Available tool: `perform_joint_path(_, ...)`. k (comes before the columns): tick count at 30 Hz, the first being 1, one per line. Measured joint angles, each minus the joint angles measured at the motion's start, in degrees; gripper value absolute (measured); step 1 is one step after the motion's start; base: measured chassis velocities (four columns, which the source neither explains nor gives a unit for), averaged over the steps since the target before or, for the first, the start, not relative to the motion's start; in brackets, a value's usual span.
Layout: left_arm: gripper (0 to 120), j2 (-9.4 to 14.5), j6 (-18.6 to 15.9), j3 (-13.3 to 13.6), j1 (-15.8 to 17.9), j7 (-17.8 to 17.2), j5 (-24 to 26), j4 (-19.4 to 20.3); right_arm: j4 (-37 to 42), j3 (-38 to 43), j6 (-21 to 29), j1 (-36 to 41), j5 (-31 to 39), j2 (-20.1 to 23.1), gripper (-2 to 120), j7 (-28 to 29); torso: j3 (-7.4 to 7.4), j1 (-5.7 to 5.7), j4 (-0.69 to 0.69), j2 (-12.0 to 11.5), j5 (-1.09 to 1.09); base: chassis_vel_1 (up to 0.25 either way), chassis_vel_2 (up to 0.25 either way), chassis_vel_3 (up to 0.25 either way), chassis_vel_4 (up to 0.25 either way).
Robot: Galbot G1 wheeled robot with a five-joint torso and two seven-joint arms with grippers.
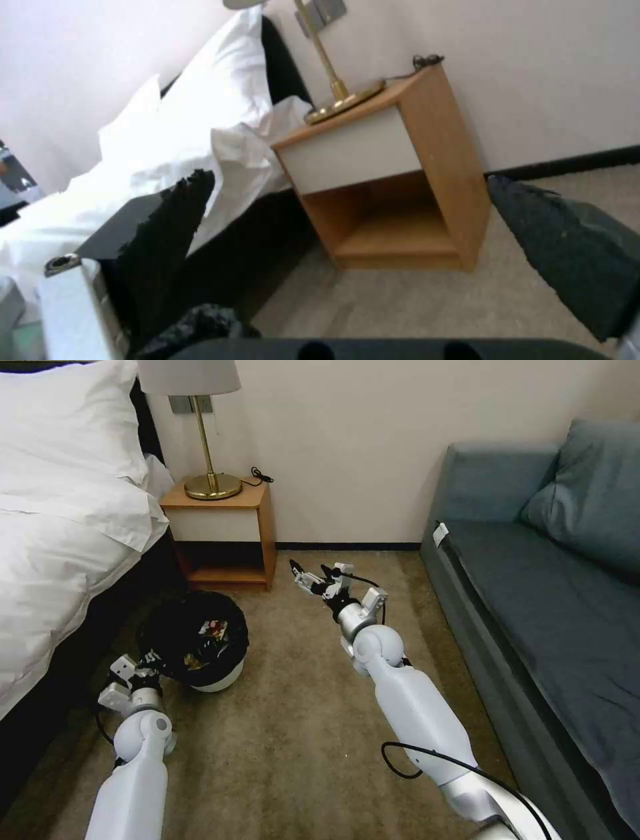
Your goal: Pick up the trash bin, then pick up the garbage on the floor and place it into the trash bin.
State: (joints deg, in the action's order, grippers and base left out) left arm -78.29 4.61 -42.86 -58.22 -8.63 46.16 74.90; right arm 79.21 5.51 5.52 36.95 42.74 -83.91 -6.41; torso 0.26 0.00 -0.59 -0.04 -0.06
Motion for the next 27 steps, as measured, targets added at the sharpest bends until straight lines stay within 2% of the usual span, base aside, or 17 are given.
perform_joint_path(2, 5, 0.2, 0.3, 0.0, 0.5, 0.4, 1.4, -2.5, 0.2, 0.3, -0.1, 0.8, -0.7, 0.0, 100, -0.6, 0.0, 0.0, 0.01, 0.0, 0.0, 0.0, 0.0, 0.0, 0.0)
perform_joint_path(5, 5, 0.6, 0.6, 0.0, 0.7, 0.4, 1.0, -3.8, 0.3, 0.5, -0.3, 1.4, -1.2, -0.3, 100, -0.9, -0.01, 0.0, 0.02, 0.0, 0.04, 0.0, 0.0, 0.0, 0.0)
perform_joint_path(21, 7, 2.0, -1.2, 0.3, 1.8, -0.7, -3.4, -5.8, 0.7, 1.1, -1.7, 4.2, -2.2, -0.2, 100, -2.3, 0.0, 0.0, -0.01, 0.0, 0.01, 0.0, 0.0, 0.0, 0.0)
perform_joint_path(23, 18, 2.0, -1.4, 0.5, 1.9, -1.1, -5.0, -5.5, 0.7, 1.2, -2.0, 4.8, -2.2, -0.2, 100, -2.7, 0.01, 0.0, -0.01, 0.0, -0.01, 0.0, 0.0, 0.0, 0.0)
perform_joint_path(25, 22, 2.0, -1.6, 0.6, 1.9, -1.2, -5.5, -5.3, 0.7, 1.3, -2.0, 4.9, -2.2, -0.2, 100, -2.9, 0.01, 0.0, -0.01, 0.0, -0.02, 0.0, 0.0, 0.0, 0.0)
perform_joint_path(27, 33, 2.0, -2.3, 0.9, 2.0, -1.4, -6.8, -4.6, 0.7, 1.3, -2.1, 5.0, -2.1, -0.5, 100, -3.3, 0.01, 0.0, -0.03, 0.0, -0.03, 0.0, 0.0, 0.0, 0.0)
